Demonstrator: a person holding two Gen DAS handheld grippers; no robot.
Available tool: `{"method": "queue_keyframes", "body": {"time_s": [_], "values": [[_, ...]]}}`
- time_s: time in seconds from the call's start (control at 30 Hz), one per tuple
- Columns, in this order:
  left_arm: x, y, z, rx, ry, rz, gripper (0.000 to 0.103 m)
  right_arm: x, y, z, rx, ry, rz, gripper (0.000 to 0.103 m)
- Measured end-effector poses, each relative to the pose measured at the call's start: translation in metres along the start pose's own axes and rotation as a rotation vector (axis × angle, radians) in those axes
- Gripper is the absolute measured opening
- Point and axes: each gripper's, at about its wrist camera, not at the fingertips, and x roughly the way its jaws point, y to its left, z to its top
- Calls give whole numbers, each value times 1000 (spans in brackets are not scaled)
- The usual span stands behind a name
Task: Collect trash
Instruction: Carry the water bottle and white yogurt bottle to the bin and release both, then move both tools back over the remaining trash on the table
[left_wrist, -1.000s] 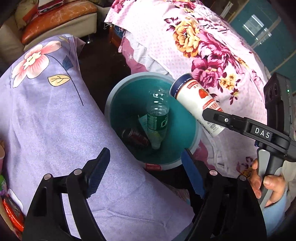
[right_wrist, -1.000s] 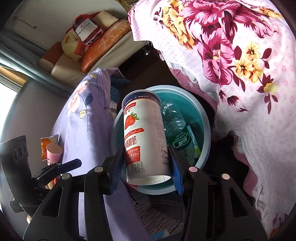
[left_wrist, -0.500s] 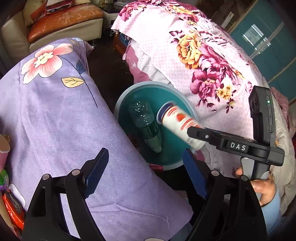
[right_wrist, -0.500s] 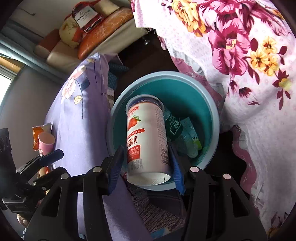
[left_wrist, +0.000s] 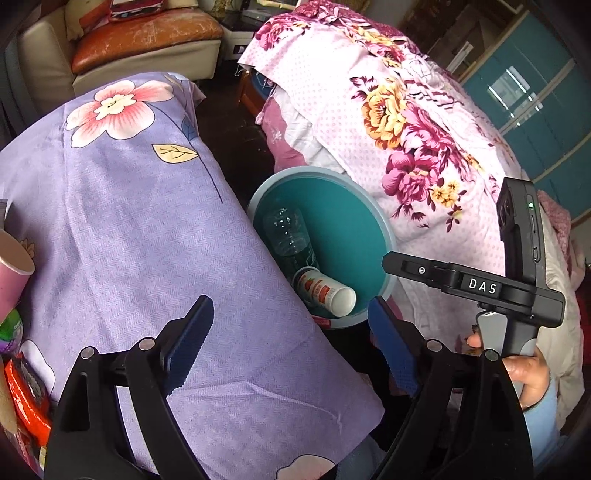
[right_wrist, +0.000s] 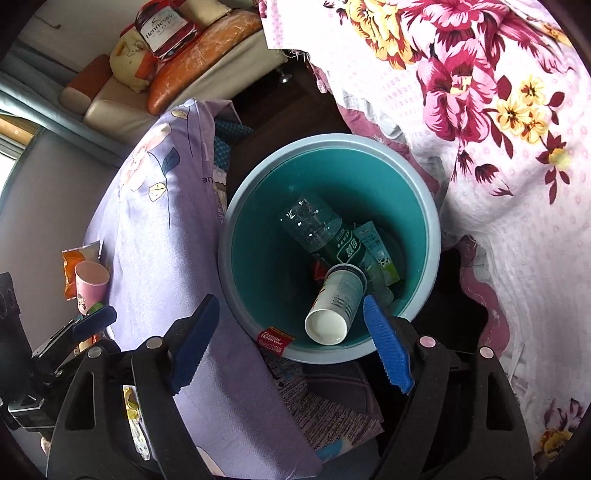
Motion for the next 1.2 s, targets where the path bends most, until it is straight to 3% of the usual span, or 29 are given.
{"method": "queue_keyframes", "body": {"time_s": [0.27,0.6,0.93,1.2], "values": [[-30,22,-29,-36,-38,6,90,-11,24,-16,-30,-3,-8,77],[-85,79,-76,-117,-121,69,92,-10,90,-48,-148,24,-2,77],[-137,158,-134,-225,-182,162,92,8,175,-92,-358,96,-5,77],[-151,206,-187,-276,-165,231,93,42,245,-140,-549,200,29,77]]}}
